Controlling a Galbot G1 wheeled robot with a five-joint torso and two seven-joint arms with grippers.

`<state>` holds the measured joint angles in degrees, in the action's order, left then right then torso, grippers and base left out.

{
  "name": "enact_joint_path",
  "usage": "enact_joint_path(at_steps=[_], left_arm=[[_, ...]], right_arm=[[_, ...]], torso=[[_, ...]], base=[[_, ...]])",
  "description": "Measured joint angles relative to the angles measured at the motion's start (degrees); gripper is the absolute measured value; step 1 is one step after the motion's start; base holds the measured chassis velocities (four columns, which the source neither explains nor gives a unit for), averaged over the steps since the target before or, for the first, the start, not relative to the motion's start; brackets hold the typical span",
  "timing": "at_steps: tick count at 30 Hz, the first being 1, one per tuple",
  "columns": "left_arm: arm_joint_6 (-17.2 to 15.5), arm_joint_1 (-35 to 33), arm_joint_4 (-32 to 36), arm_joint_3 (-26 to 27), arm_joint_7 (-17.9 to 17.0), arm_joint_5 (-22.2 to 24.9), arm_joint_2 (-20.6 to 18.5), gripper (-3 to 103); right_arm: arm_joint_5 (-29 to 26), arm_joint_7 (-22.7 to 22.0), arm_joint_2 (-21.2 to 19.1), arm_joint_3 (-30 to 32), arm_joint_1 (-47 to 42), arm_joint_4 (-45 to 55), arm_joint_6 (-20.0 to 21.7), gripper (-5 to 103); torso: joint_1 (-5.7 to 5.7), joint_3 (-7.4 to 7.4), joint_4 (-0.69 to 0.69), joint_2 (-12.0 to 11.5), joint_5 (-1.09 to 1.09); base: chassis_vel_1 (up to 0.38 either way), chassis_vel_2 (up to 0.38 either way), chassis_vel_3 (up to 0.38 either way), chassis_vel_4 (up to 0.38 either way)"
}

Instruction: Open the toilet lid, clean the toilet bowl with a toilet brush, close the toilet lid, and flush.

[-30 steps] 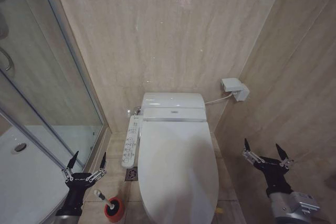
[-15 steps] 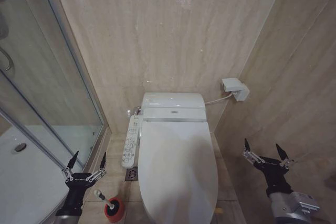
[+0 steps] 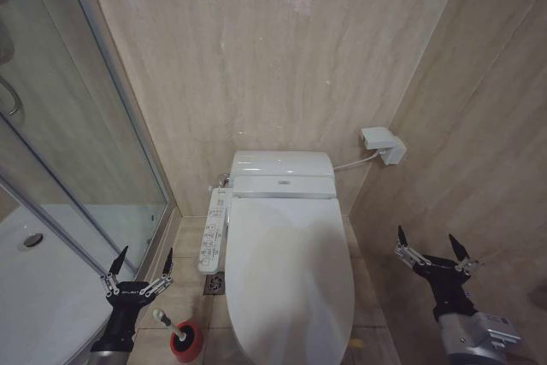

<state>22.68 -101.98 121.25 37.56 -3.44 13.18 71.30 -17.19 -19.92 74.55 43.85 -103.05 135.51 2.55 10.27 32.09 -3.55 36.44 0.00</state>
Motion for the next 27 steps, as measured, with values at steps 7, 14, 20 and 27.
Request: enact_joint_path(at_steps=[7, 14, 20, 27], left_arm=[[0.00, 0.00, 0.00, 0.00, 0.00, 0.00, 0.00, 100], [0.00, 0.00, 0.00, 0.00, 0.00, 0.00, 0.00, 100], [-5.62, 4.33, -2.43, -0.82, -1.91, 3.48, -0.80, 100], [-16.34, 13.09, -6.73, -1.96, -4.36, 9.77, -2.61, 100]], right_arm=[[0.00, 0.00, 0.00, 0.00, 0.00, 0.00, 0.00, 100], [0.00, 0.00, 0.00, 0.00, 0.00, 0.00, 0.00, 100], [0.00, 0.00, 0.00, 0.00, 0.00, 0.00, 0.00, 100], [0.00, 0.00, 0.00, 0.00, 0.00, 0.00, 0.00, 100]], torso=[[0.00, 0.00, 0.00, 0.00, 0.00], [0.00, 0.00, 0.00, 0.00, 0.00], [0.00, 0.00, -0.01, 0.00, -0.01], [0.00, 0.01, 0.00, -0.01, -0.05]], base=[[0.000, 0.000, 0.000, 0.000], [0.000, 0.000, 0.000, 0.000], [0.000, 0.000, 0.000, 0.000], [0.000, 0.000, 0.000, 0.000]])
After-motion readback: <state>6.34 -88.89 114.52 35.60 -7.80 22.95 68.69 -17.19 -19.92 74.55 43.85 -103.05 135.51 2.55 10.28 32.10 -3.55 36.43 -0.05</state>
